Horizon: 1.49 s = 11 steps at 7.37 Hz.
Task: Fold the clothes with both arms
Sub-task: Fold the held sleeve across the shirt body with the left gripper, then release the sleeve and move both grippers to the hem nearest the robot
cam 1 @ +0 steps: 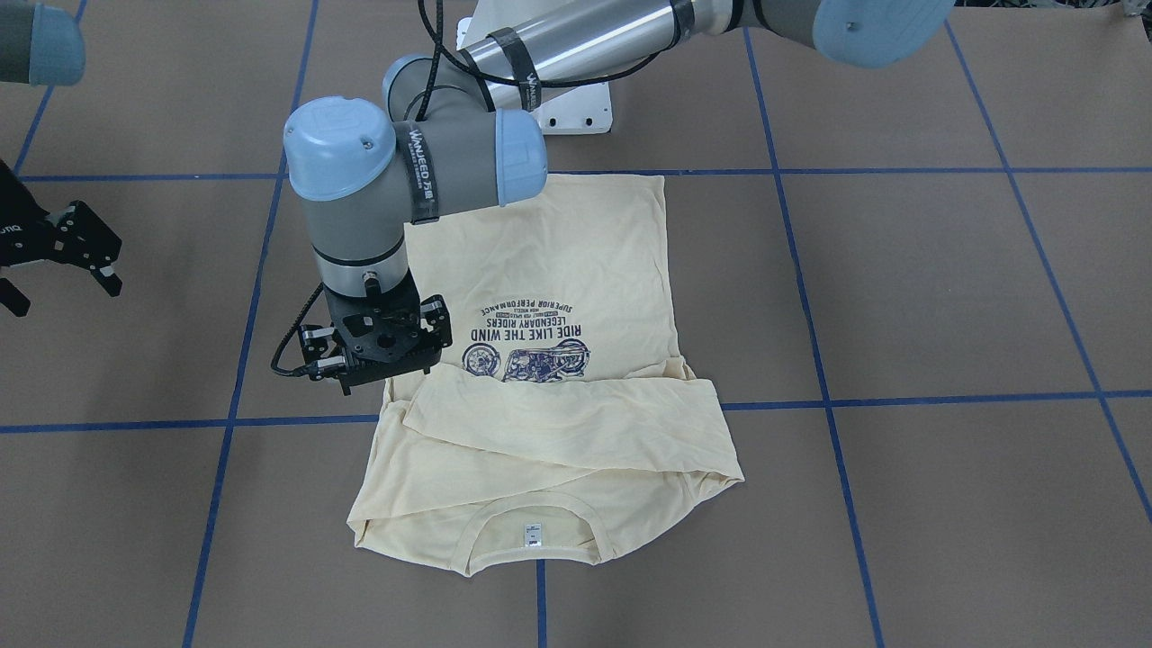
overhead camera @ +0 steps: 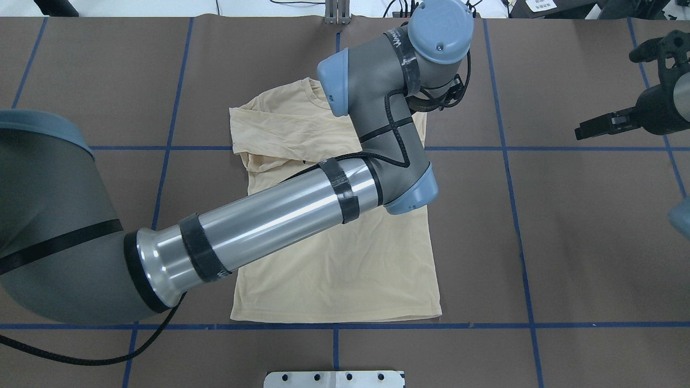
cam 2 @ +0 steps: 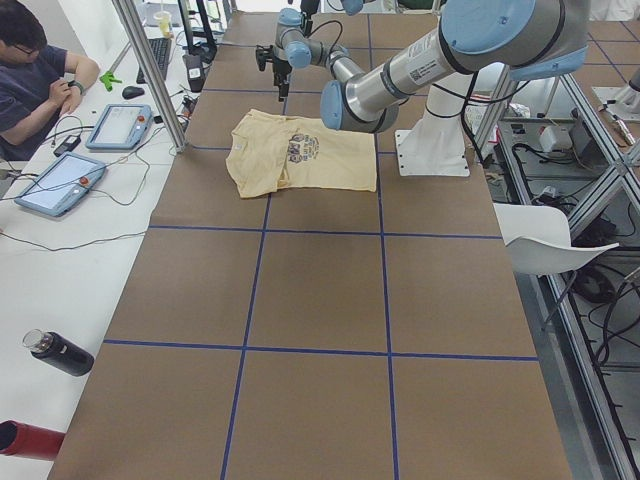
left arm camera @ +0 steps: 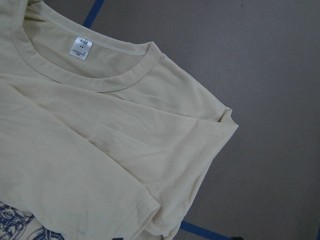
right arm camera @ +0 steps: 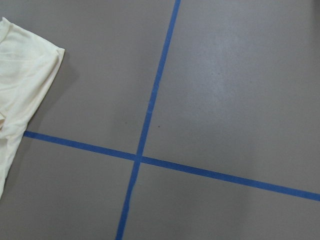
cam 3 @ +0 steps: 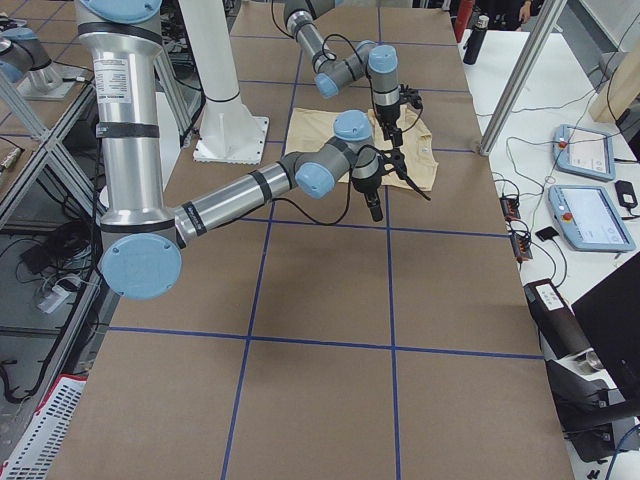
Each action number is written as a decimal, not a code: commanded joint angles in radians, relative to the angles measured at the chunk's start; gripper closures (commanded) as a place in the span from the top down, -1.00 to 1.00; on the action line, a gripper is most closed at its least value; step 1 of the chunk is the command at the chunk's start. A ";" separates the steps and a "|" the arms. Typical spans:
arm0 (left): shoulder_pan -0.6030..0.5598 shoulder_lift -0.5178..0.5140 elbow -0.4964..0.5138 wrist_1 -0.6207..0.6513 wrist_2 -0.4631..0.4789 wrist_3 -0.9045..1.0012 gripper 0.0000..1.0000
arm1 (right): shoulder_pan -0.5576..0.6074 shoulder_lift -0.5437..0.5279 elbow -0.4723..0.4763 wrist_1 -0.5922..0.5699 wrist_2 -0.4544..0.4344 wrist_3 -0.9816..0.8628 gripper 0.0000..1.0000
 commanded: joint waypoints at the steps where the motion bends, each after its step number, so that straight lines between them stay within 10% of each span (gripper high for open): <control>1: -0.001 0.211 -0.341 0.117 -0.007 0.140 1.00 | -0.077 0.088 0.006 -0.004 -0.036 0.196 1.00; 5: 0.017 0.883 -1.083 0.123 0.001 0.317 1.00 | -0.473 0.122 0.226 -0.184 -0.363 0.567 1.00; 9: 0.234 1.262 -1.150 -0.239 0.154 0.189 1.00 | -0.857 0.063 0.265 -0.226 -0.717 0.842 1.00; 11: 0.350 1.286 -1.147 -0.227 0.221 0.086 0.99 | -0.907 0.052 0.268 -0.228 -0.763 0.860 1.00</control>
